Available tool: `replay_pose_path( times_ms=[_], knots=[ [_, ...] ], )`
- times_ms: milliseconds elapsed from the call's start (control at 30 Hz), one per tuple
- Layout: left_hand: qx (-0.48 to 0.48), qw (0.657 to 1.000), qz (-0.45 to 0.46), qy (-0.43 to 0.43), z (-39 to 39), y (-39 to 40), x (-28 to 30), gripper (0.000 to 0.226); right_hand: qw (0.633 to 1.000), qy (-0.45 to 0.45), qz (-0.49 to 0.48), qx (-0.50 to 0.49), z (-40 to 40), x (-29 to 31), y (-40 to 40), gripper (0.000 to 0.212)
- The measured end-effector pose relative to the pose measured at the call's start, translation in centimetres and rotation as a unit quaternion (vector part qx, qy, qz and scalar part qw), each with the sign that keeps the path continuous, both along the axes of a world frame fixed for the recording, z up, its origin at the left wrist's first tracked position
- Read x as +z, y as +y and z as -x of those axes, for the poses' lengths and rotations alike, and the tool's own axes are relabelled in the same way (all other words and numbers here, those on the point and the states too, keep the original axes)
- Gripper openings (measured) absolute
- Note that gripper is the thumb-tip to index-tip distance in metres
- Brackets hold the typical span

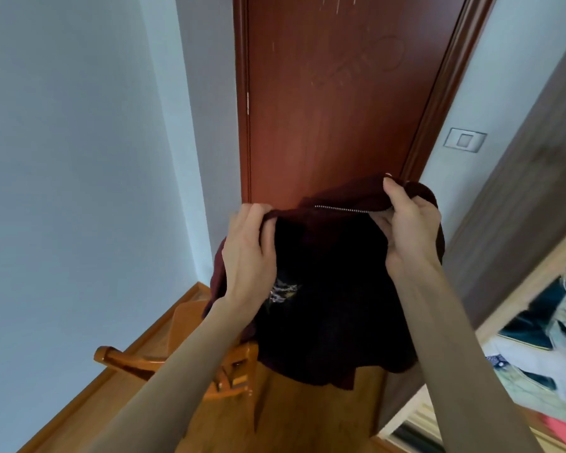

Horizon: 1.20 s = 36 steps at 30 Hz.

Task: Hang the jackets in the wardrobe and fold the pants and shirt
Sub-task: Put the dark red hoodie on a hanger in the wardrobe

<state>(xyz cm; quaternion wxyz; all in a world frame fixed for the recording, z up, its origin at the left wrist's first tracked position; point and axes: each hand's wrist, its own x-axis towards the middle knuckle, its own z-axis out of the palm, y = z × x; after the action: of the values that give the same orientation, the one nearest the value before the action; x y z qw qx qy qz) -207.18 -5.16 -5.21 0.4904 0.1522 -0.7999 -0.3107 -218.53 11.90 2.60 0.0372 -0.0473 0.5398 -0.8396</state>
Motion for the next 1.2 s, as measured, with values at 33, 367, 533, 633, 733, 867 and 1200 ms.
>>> replay_pose_path(
  times_ms=[33,367,533,633,733,867,1200],
  knots=[
    [-0.012,1.0,0.002,0.016,0.5,0.0,1.0,0.013,1.0,-0.011,0.005,-0.002,0.4,-0.1,0.6,0.019],
    [-0.144,0.981,0.118,0.046,6.3,4.9,8.6,0.012,0.993,-0.114,0.028,-0.006,3.0,-2.6,7.2,0.043],
    [-0.183,0.965,0.177,0.065,8.3,8.6,9.4,0.013,0.969,0.114,-0.213,-0.057,1.9,-3.9,9.7,0.056],
    [-0.212,0.957,0.192,0.057,9.1,10.0,9.2,0.016,0.85,0.36,-0.296,-0.246,1.8,-4.0,11.0,0.025],
    [-0.236,0.946,0.215,0.049,9.7,11.0,8.6,0.015,0.776,0.472,-0.363,-0.208,3.0,-3.7,11.9,0.034],
    [-0.258,0.945,0.195,0.044,10.1,11.7,7.9,0.013,0.826,0.383,-0.414,0.007,4.0,-3.6,12.2,0.024],
    [-0.282,0.948,0.085,-0.121,10.5,11.7,5.3,0.027,0.938,0.229,-0.246,0.082,4.0,-1.4,14.4,0.019]
  ],
)
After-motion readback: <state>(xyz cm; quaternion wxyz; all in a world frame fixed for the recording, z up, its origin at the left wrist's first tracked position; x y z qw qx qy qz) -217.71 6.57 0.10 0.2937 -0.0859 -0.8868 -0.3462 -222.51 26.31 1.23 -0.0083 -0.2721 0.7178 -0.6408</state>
